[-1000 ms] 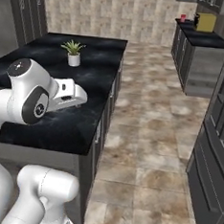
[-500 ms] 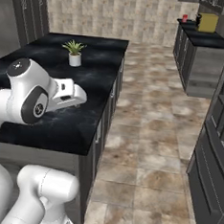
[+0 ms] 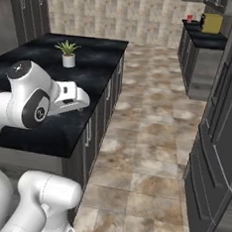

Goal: Pick the bar and boxed food from the counter and place them in the cabinets closest to them.

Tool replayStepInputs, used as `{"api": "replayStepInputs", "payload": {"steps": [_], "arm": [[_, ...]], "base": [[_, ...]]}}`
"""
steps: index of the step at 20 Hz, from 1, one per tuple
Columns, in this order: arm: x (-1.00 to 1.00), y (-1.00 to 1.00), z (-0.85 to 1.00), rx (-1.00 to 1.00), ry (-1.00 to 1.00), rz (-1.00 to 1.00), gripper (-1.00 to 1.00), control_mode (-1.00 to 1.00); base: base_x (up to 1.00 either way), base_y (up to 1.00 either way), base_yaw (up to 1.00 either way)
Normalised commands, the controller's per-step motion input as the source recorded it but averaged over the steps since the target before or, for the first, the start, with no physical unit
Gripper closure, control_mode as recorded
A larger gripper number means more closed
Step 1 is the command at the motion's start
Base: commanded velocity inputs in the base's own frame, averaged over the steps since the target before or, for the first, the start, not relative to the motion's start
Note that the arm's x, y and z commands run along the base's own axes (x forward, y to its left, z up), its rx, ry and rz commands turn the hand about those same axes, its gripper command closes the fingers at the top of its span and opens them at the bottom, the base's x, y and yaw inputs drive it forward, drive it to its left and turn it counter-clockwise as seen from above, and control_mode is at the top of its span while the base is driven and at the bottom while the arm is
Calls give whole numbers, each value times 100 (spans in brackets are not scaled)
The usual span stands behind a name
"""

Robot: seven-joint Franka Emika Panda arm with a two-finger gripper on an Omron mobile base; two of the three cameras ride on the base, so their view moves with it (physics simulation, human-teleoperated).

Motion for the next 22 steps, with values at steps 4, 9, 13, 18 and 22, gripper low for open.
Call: {"api": "replayStepInputs", "payload": {"steps": [4,9,13,18,22], "arm": [[0,0,0,0,0,0,-100,100],[0,0,0,0,0,0,-100,100],[0,0,0,0,0,0,-100,100],[0,0,0,0,0,0,-100,100],[0,0,0,0,0,0,-100,100]], "base": [[26,-55,6],[28,-55,7],[24,-55,6],[18,-51,5],[7,-42,3]]}}
